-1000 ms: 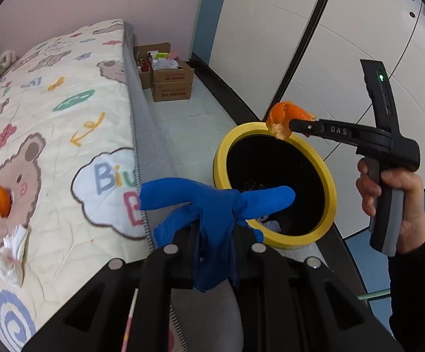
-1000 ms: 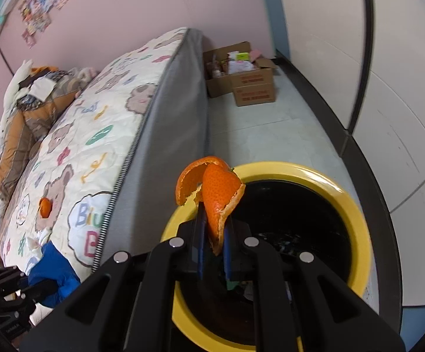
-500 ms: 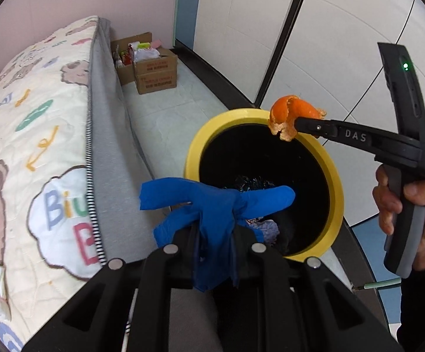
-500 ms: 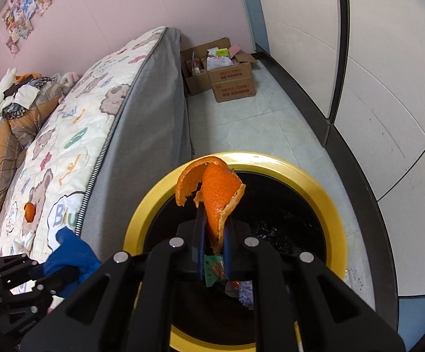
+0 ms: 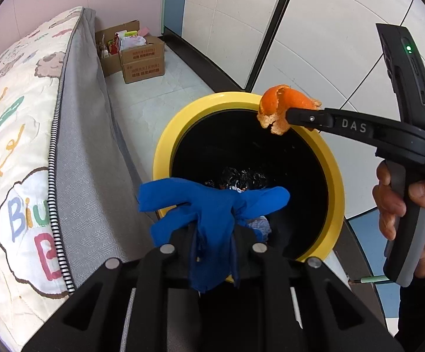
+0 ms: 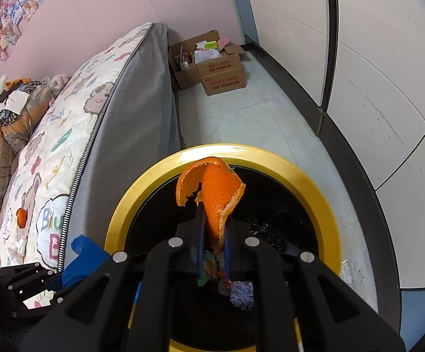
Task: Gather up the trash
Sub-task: 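Open right tool dropping orange peel into bin while left tool releases glove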
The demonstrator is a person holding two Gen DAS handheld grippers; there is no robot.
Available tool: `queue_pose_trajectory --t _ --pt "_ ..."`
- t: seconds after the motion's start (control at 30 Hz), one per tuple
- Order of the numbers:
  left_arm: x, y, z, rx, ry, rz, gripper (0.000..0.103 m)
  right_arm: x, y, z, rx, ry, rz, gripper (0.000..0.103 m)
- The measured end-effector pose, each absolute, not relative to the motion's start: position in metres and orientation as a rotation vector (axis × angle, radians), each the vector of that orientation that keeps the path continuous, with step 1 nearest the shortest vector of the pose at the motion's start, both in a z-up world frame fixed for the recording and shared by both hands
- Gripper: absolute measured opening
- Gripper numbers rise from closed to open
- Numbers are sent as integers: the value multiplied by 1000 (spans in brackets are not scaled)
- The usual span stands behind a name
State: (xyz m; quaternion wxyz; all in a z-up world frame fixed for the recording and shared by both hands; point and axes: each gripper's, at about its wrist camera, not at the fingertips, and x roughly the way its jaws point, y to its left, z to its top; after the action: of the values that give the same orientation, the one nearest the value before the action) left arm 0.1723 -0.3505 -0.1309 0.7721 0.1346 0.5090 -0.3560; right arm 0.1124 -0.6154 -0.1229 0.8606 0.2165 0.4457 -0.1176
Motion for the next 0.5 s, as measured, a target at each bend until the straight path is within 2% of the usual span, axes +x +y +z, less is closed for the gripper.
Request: queue_pose_trajectory --t 0.17,0.27,0.33,0.5 --pt "177 -351 -134 278 1115 -772 19 112 -615 -123 459 933 -252 11" --pt "178 -351 -134 274 1115 -777 27 111 -617 -123 465 929 -268 18" --pt "178 -350 -134 265 1120 -778 37 109 -620 -122 480 923 -276 28" --pt "177 -345 -127 238 1100 -767 61 104 -627 -118 500 898 -306 34"
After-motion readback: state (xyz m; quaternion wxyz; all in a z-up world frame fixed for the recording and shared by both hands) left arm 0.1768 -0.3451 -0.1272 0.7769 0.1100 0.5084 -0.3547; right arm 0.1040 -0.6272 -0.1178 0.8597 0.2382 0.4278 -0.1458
